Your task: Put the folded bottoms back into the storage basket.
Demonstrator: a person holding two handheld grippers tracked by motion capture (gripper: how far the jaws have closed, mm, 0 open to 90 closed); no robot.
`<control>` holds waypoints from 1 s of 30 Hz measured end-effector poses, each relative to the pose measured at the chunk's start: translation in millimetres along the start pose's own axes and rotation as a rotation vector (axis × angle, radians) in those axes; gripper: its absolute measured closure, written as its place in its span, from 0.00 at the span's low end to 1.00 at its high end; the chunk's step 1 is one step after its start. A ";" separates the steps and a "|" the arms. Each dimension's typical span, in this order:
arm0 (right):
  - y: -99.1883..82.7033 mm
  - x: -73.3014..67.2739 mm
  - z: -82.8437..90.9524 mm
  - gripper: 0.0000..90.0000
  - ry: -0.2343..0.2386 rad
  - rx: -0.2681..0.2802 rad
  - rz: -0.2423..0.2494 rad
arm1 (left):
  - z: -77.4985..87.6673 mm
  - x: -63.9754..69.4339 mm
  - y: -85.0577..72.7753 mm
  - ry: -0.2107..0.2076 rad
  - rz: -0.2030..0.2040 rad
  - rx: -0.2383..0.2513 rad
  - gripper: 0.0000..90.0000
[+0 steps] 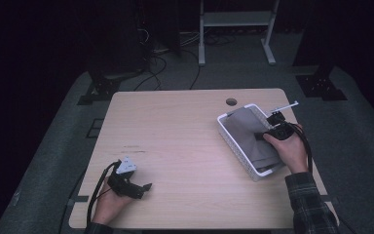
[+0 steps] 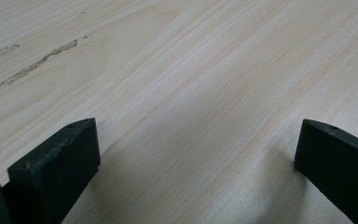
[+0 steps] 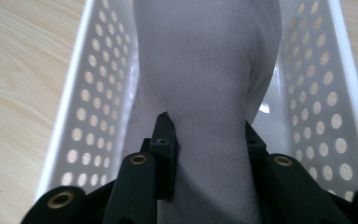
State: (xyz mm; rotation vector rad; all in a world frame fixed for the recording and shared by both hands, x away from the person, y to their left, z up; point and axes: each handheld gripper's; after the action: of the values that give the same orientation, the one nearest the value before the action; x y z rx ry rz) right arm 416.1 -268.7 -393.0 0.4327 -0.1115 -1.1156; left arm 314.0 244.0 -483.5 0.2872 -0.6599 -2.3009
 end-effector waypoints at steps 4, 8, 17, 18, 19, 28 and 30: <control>-1.7 1.6 -8.7 0.71 -0.016 -0.012 0.001 | -0.1 0.0 0.0 0.000 0.000 0.001 0.00; -2.2 2.8 -15.8 0.66 -0.026 -0.026 0.001 | 0.0 0.0 0.0 0.000 0.000 0.000 0.00; -3.2 2.9 -20.5 0.57 -0.042 -0.045 0.012 | 0.0 0.0 0.0 0.000 0.000 0.000 0.00; -3.2 3.1 -20.1 0.56 -0.045 -0.045 0.011 | 0.0 0.0 0.0 0.000 0.000 0.000 0.00; -3.3 3.5 -19.6 0.55 -0.049 -0.044 0.010 | 0.0 0.0 0.0 0.000 0.000 0.000 0.00; -5.6 6.7 -6.0 0.55 -0.061 -0.008 0.008 | 0.0 0.0 0.0 0.000 0.000 0.000 0.00; -6.0 7.7 -2.2 0.58 -0.065 0.003 0.010 | 0.0 0.0 0.0 0.000 0.000 0.000 0.00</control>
State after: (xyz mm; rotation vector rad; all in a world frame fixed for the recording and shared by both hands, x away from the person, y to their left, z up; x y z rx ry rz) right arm 415.1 -277.1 -398.3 0.3985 -0.1726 -1.1204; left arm 314.0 244.0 -483.5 0.2872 -0.6599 -2.3008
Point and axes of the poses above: each handheld gripper's, and its own axes: z roughly backward along the jaws, y roughly out of its top, x roughly to its right, and after that the axes turned 13 degrees about -x, right-handed
